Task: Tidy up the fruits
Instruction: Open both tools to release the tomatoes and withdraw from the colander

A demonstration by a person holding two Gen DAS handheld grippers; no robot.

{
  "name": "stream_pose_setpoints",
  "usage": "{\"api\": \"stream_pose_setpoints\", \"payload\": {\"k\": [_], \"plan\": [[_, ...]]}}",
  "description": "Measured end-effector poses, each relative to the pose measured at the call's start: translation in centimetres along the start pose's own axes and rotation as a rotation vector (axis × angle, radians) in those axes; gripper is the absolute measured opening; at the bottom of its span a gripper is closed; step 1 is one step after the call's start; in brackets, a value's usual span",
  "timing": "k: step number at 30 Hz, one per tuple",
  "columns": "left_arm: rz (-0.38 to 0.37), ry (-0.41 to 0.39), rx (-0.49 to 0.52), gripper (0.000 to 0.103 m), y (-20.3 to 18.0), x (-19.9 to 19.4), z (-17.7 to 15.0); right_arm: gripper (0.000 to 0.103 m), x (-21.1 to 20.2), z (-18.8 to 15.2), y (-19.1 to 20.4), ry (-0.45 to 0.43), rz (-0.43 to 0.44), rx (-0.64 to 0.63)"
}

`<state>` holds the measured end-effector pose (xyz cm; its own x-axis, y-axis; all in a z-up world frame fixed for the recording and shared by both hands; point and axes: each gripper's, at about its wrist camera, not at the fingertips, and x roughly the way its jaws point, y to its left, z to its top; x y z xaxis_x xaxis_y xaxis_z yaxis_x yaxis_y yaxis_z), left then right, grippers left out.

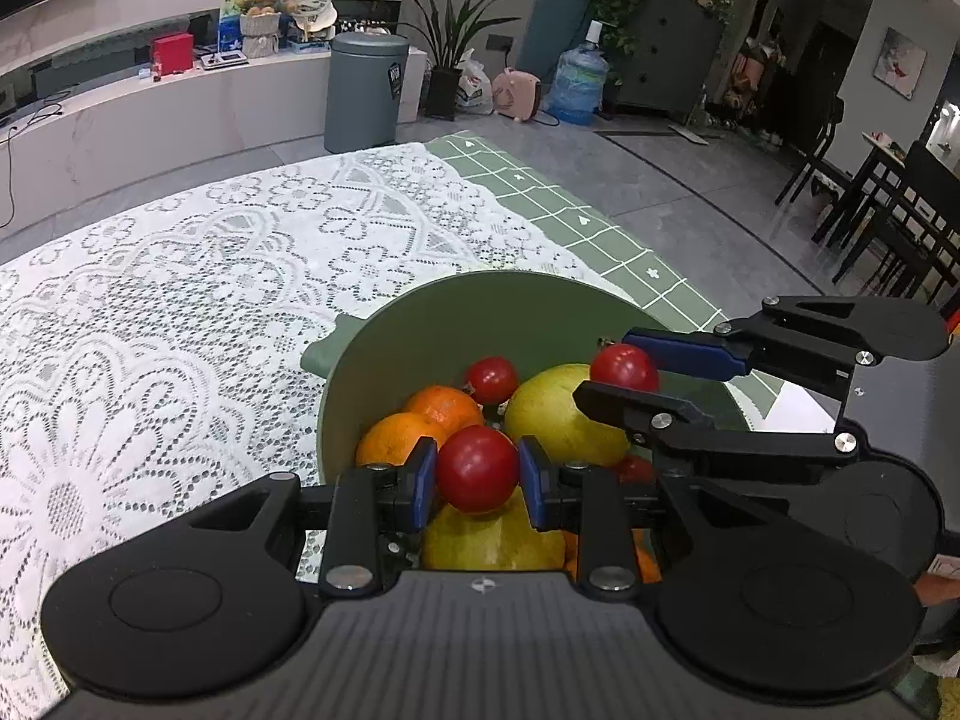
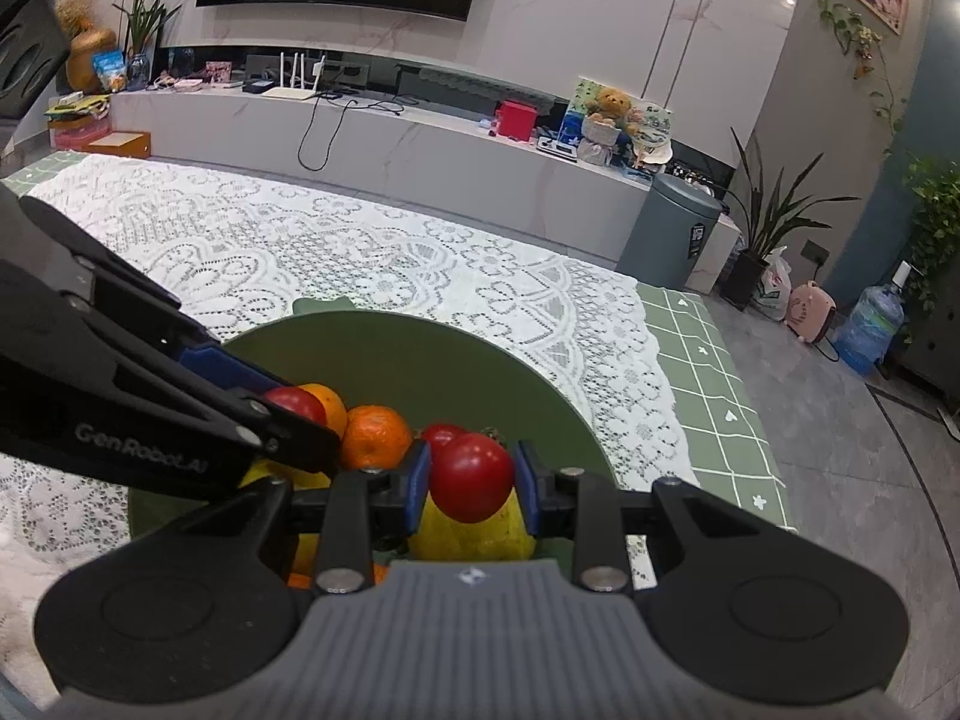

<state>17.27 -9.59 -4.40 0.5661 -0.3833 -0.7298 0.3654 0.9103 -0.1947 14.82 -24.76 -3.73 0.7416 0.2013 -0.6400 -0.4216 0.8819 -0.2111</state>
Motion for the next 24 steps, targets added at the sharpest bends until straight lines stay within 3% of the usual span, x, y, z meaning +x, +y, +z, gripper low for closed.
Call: {"api": "stream_pose_setpoints", "payload": {"k": [18, 24], "plan": [[-0.028, 0.026, -0.009, 0.034, 0.7, 0.0, 0.1, 0.027, 1.3, 0.0, 0.1, 0.020, 0.028, -0.019], [-0.032, 0.020, -0.027, 0.044, 1.2, -0.2, -0.1, 0.027, 1.1, 0.4, 0.4, 0.014, 0.025, -0.028]]}}
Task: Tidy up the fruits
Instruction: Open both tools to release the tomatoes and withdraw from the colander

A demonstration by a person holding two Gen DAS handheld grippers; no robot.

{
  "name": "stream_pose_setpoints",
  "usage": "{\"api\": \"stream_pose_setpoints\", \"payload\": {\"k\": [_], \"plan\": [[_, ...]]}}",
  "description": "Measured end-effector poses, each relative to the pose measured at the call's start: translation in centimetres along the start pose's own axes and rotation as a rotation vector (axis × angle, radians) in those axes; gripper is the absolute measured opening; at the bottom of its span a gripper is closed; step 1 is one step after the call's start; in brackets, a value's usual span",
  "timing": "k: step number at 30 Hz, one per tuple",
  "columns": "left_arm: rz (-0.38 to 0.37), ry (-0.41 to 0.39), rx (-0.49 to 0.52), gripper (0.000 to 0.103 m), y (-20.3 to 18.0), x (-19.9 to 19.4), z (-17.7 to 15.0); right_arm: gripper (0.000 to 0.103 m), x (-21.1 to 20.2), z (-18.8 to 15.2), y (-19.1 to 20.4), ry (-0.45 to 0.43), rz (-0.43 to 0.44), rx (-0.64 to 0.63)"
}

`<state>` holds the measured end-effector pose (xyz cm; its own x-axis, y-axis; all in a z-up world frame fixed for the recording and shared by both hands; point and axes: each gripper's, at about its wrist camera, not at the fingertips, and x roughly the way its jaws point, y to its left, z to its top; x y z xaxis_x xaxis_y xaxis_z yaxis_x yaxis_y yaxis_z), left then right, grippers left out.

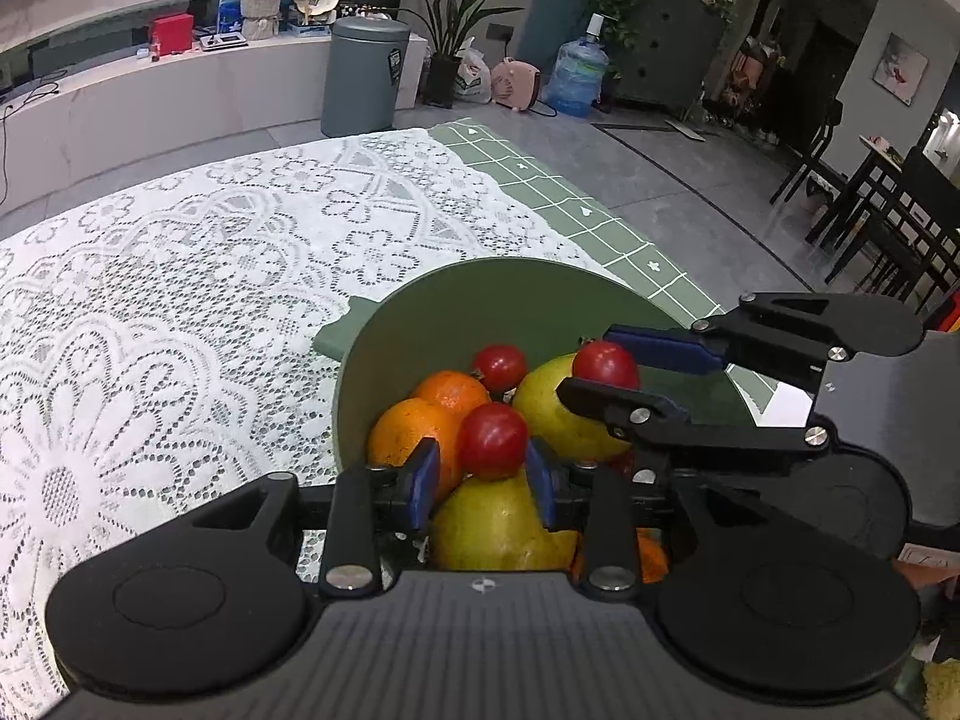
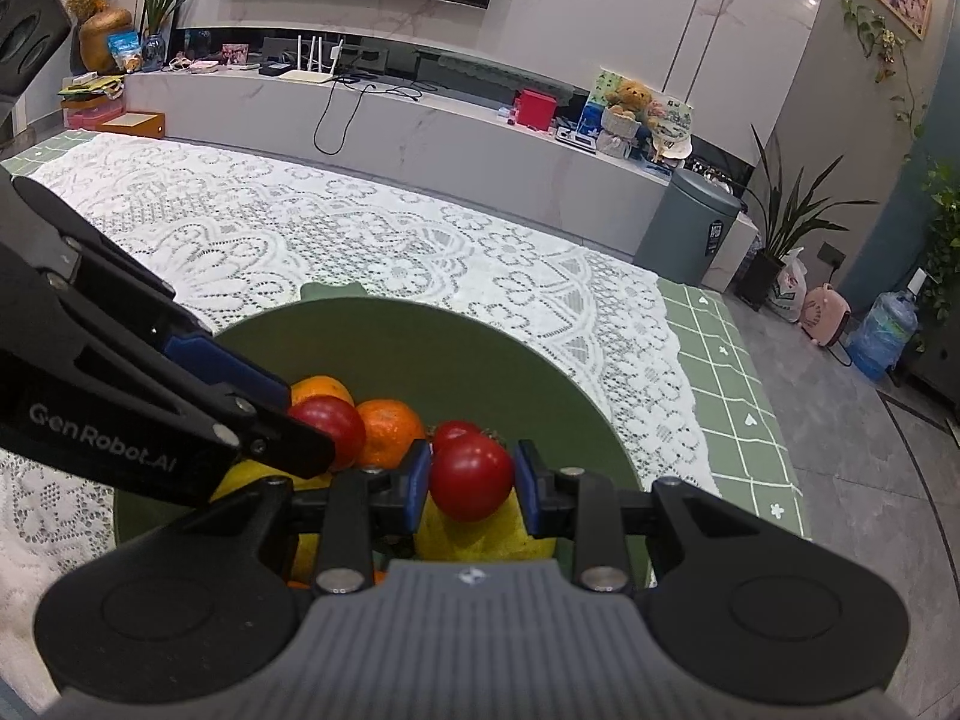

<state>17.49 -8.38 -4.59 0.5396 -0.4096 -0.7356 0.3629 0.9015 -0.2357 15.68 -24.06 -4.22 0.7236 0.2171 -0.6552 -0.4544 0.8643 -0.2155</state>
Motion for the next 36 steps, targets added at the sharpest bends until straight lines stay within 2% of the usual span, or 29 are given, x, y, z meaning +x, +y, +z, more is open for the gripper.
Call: {"api": "stream_pose_setpoints", "payload": {"k": [3, 8, 14, 21, 29, 34, 36], "plan": [[-0.015, -0.016, -0.009, 0.051, 0.2, -0.6, -0.2, 0.027, -0.5, 0.1, -0.1, -0.005, -0.005, -0.002], [-0.030, -0.053, -0.025, 0.052, 0.7, -2.2, -0.5, 0.027, -0.9, 0.3, -0.2, -0.002, 0.004, 0.017], [0.022, -0.128, 0.021, 0.052, 1.0, -4.6, -1.6, 0.027, -0.8, 0.5, -0.3, 0.005, 0.042, 0.060], [0.071, -0.134, 0.015, 0.052, 1.6, -5.7, -2.5, 0.027, 1.2, 1.2, -0.4, 0.026, 0.105, 0.155], [0.088, -0.124, -0.011, 0.052, 2.1, -5.8, -2.9, 0.027, 3.7, 1.5, -0.1, 0.080, 0.101, 0.195], [0.107, -0.119, -0.027, 0.052, 2.2, -5.9, -3.0, 0.028, 3.4, 1.5, -0.1, 0.076, 0.087, 0.199], [0.111, -0.121, -0.028, 0.052, 2.1, -6.1, -3.0, 0.033, 3.1, 1.5, -0.2, 0.076, 0.084, 0.207]]}}
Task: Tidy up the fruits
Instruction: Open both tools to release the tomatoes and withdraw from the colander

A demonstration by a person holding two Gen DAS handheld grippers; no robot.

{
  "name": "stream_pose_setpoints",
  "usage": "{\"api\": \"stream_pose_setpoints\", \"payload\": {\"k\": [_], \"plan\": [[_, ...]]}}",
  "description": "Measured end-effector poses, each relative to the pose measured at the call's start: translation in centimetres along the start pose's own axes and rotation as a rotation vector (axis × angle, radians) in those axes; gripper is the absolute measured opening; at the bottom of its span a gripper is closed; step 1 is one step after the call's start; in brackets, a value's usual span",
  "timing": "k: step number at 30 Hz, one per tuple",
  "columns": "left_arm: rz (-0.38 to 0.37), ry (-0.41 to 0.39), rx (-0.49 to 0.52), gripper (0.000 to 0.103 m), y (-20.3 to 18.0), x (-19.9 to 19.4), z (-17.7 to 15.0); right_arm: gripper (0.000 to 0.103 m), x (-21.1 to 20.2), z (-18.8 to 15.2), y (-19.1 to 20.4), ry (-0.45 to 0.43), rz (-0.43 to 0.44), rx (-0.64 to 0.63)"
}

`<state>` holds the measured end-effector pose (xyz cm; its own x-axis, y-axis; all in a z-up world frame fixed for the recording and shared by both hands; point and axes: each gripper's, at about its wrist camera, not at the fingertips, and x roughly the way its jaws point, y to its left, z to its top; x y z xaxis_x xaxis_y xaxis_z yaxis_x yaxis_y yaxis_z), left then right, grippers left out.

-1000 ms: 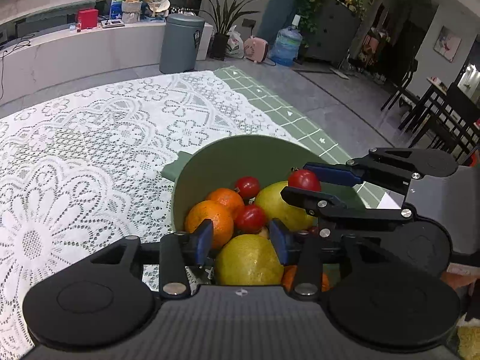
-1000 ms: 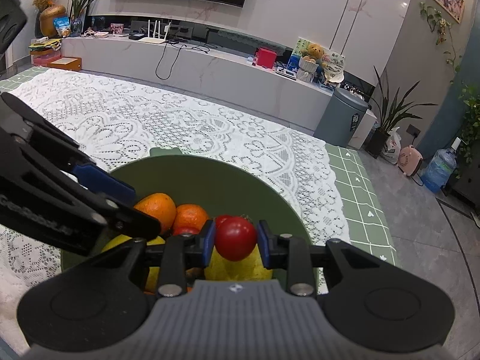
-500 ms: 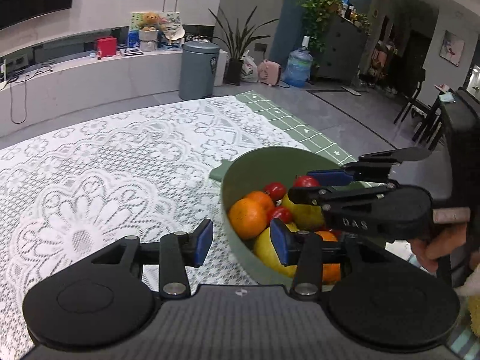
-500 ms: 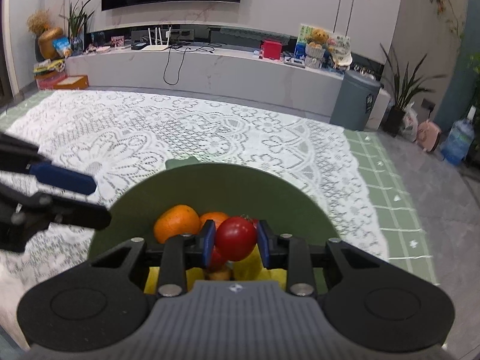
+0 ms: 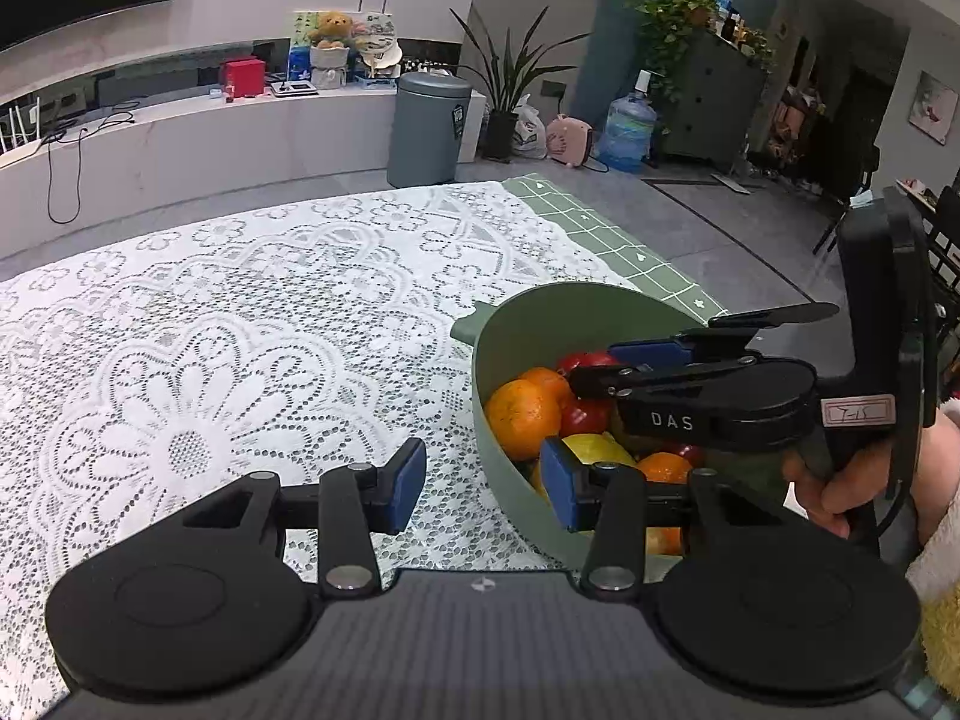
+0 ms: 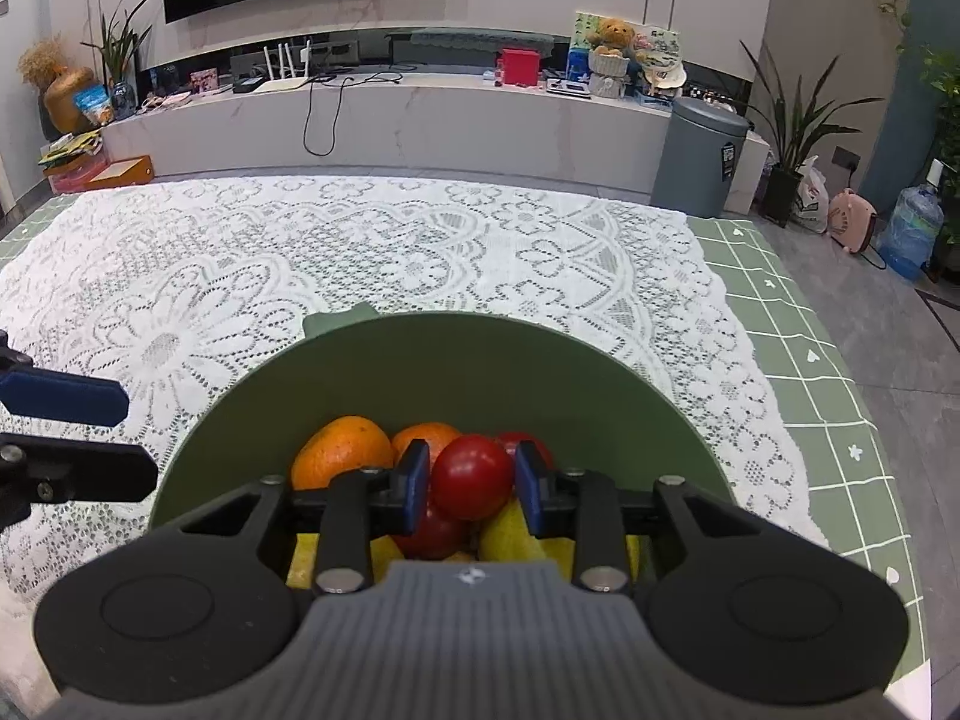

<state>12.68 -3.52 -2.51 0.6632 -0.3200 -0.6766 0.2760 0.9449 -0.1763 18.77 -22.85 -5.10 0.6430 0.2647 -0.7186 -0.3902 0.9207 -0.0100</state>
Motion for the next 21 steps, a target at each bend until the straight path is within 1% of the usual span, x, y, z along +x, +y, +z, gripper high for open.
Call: {"api": "stream_pose_setpoints", "payload": {"k": [4, 6, 7, 9, 12, 14, 16, 17, 20, 21], "plan": [[0.013, -0.008, 0.007, 0.052, -0.2, -0.7, -0.1, 0.039, -1.7, 0.1, 0.2, -0.023, -0.014, 0.005], [0.020, -0.015, 0.006, 0.052, -0.3, -1.2, 0.0, 0.050, -3.0, 0.1, 0.3, -0.047, -0.025, 0.009], [0.023, -0.018, 0.006, 0.052, -0.4, -1.5, 0.0, 0.053, -3.7, 0.1, 0.4, -0.059, -0.032, 0.012], [0.030, -0.028, 0.009, 0.053, -0.5, -2.1, 0.0, 0.066, -5.3, 0.1, 0.6, -0.090, -0.045, 0.020], [0.042, -0.047, 0.018, 0.058, -0.9, -3.1, 0.1, 0.073, -7.7, 0.1, 0.9, -0.131, -0.045, 0.034], [0.046, -0.062, 0.024, 0.060, -1.1, -3.9, 0.1, 0.076, -9.2, 0.0, 1.3, -0.155, -0.049, 0.045], [0.053, -0.081, 0.029, 0.064, -1.4, -4.7, 0.1, 0.079, -10.8, -0.2, 1.7, -0.179, -0.050, 0.061], [0.059, -0.096, 0.031, 0.065, -1.6, -5.1, 0.0, 0.079, -11.5, -0.4, 2.0, -0.189, -0.047, 0.069], [0.095, -0.150, 0.035, 0.071, -2.1, -6.5, -0.3, 0.086, -13.4, -1.3, 3.0, -0.211, -0.032, 0.093], [0.108, -0.166, 0.041, 0.074, -2.3, -6.8, -0.5, 0.086, -14.0, -1.7, 3.4, -0.215, -0.030, 0.094]]}}
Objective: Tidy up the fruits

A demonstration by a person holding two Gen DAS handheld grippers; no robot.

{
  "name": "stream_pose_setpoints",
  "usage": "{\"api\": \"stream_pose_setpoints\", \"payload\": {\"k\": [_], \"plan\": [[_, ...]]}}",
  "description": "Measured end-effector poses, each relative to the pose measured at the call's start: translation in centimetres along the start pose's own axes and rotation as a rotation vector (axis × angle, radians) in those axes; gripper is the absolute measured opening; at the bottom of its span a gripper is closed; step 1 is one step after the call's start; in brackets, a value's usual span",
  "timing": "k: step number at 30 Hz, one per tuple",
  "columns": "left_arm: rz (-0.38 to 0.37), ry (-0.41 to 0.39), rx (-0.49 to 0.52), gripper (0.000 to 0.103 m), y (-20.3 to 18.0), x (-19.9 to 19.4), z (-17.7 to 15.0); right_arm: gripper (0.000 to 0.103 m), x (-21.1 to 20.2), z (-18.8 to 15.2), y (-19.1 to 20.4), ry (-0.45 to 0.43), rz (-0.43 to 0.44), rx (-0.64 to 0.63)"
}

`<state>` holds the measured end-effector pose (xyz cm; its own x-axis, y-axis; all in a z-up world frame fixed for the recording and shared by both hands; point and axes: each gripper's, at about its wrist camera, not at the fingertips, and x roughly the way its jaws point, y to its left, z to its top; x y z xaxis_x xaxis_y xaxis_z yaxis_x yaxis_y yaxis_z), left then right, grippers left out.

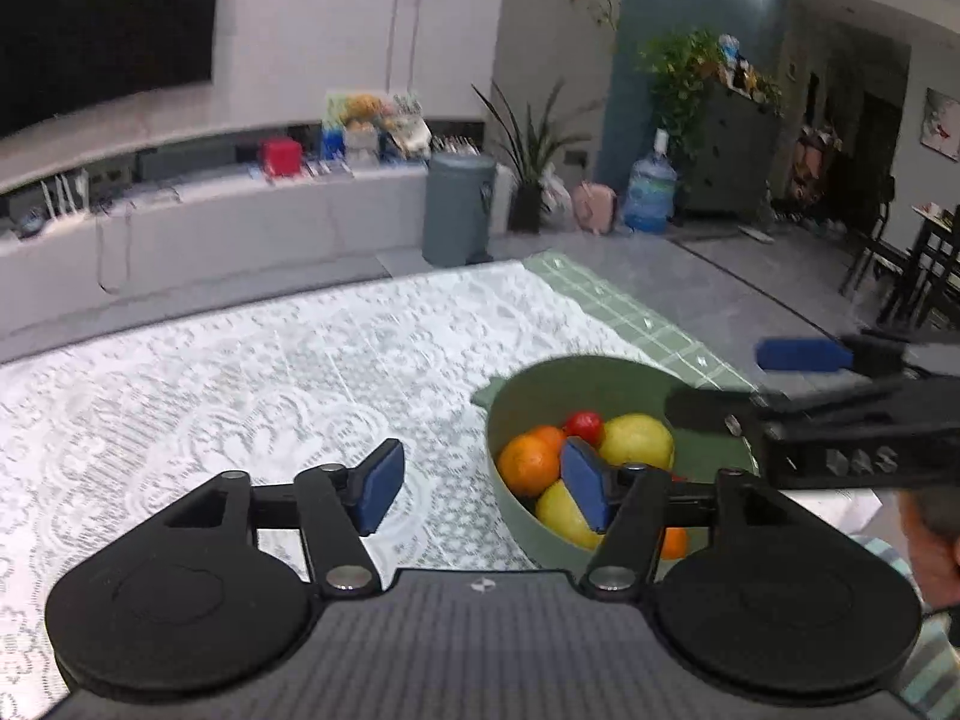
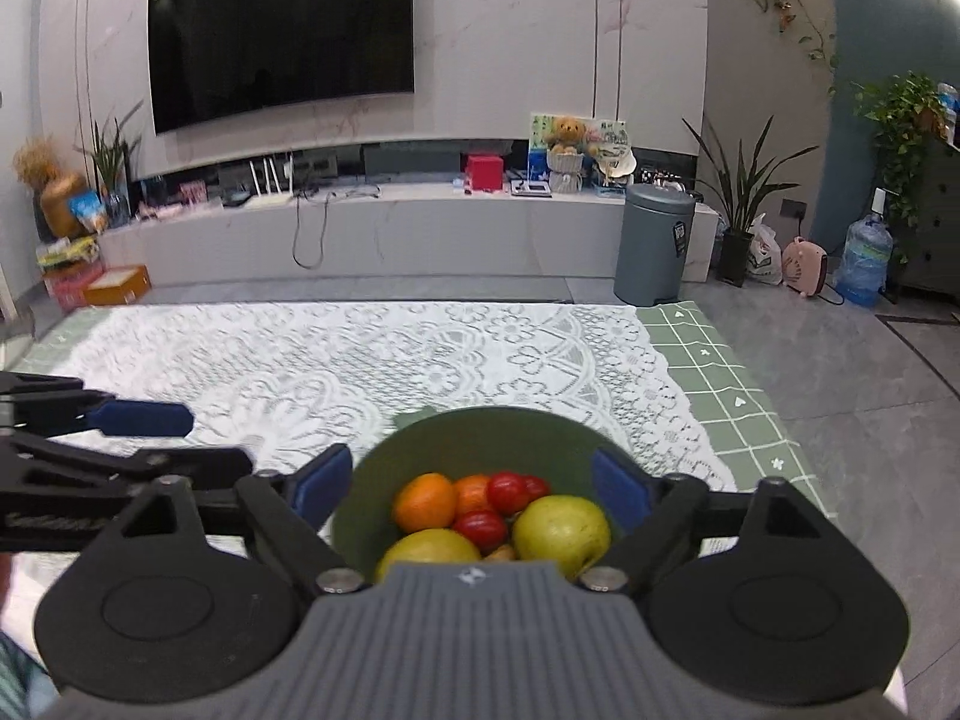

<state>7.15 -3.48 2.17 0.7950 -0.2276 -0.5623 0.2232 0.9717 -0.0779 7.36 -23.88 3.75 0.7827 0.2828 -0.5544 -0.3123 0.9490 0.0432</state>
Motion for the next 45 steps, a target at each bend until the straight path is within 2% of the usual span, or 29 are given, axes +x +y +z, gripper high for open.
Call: {"api": "stream_pose_setpoints", "payload": {"k": [4, 8, 10, 13, 18, 23, 29, 45], "plan": [[0.060, -0.058, 0.020, 0.086, -0.6, -1.6, -0.5, 0.090, -2.0, -1.7, 2.1, -0.010, 0.000, -0.022], [0.166, -0.110, 0.061, 0.090, -1.2, -3.0, -1.2, 0.094, -3.2, -3.2, 3.2, -0.010, 0.019, 0.025], [0.210, -0.113, 0.085, 0.094, -1.5, -3.4, -1.7, 0.097, -3.5, -3.9, 3.7, -0.014, -0.007, 0.043], [0.250, -0.118, 0.063, 0.095, -1.3, -4.1, -2.5, 0.097, -3.8, -5.0, 4.1, -0.023, -0.058, 0.047], [0.272, -0.125, 0.044, 0.096, -1.1, -4.6, -3.9, 0.097, -3.8, -6.4, 4.4, -0.028, -0.159, 0.049], [0.243, -0.061, -0.011, 0.096, -0.4, -3.7, -4.6, 0.099, -3.4, -7.4, 4.3, -0.035, -0.228, 0.073], [0.256, -0.026, -0.022, 0.096, -0.3, -2.8, -4.8, 0.099, -2.3, -8.3, 4.2, 0.018, -0.220, 0.064], [0.272, 0.065, -0.020, 0.096, -0.3, -1.2, -5.8, 0.099, -1.3, -8.6, 4.0, 0.054, -0.205, 0.071]]}}
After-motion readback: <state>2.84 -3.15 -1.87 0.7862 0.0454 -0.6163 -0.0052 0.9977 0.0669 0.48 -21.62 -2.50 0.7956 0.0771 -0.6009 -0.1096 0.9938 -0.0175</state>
